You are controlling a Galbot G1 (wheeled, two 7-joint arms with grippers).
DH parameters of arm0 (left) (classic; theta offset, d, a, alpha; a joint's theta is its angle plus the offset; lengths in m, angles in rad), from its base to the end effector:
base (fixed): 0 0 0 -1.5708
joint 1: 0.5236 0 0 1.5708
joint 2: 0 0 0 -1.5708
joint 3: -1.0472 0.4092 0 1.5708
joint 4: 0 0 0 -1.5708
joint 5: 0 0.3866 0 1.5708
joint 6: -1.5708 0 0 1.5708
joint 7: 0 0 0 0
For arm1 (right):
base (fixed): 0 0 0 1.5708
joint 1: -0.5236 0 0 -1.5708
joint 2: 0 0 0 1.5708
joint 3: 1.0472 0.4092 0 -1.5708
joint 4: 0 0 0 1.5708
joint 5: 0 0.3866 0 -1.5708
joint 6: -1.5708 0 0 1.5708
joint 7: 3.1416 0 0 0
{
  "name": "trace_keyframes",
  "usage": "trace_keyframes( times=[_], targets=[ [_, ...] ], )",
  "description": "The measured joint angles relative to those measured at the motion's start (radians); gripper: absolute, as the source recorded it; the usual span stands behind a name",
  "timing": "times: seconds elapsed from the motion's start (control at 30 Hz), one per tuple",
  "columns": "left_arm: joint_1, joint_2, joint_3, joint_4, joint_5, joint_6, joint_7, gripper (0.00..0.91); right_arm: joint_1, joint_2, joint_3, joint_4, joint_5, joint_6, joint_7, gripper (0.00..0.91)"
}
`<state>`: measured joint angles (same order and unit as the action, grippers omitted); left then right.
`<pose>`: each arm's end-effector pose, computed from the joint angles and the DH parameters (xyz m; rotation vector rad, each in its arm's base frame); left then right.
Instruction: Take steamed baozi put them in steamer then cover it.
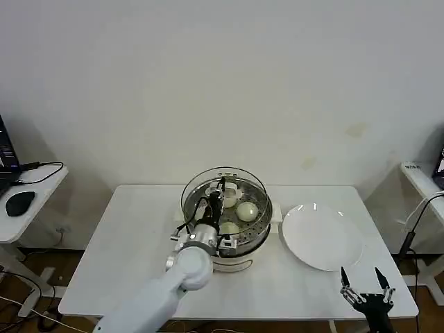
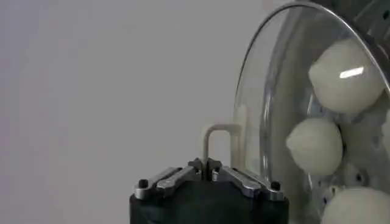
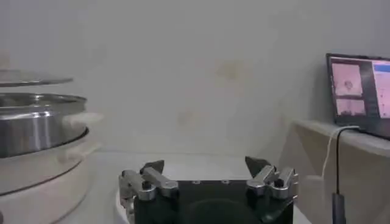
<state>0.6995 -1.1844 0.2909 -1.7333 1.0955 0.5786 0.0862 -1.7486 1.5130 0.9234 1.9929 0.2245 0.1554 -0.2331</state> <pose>0.3912 -0.1264 -0.3110 0.2178 2.1150 2.0450 0.0917 -0.1515 -0.3949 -0.1496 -3.0567 0.0874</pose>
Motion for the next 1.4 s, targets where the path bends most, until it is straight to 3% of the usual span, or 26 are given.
trace_keyframes(
  times=[1.4],
  targets=[
    [0.033,-0.02,0.021,-0.003,0.064,0.0,0.044,0.0,-0.003,0.0,-0.02,-0.001,-0.014,-0.002,-0.004,0.907]
  ],
)
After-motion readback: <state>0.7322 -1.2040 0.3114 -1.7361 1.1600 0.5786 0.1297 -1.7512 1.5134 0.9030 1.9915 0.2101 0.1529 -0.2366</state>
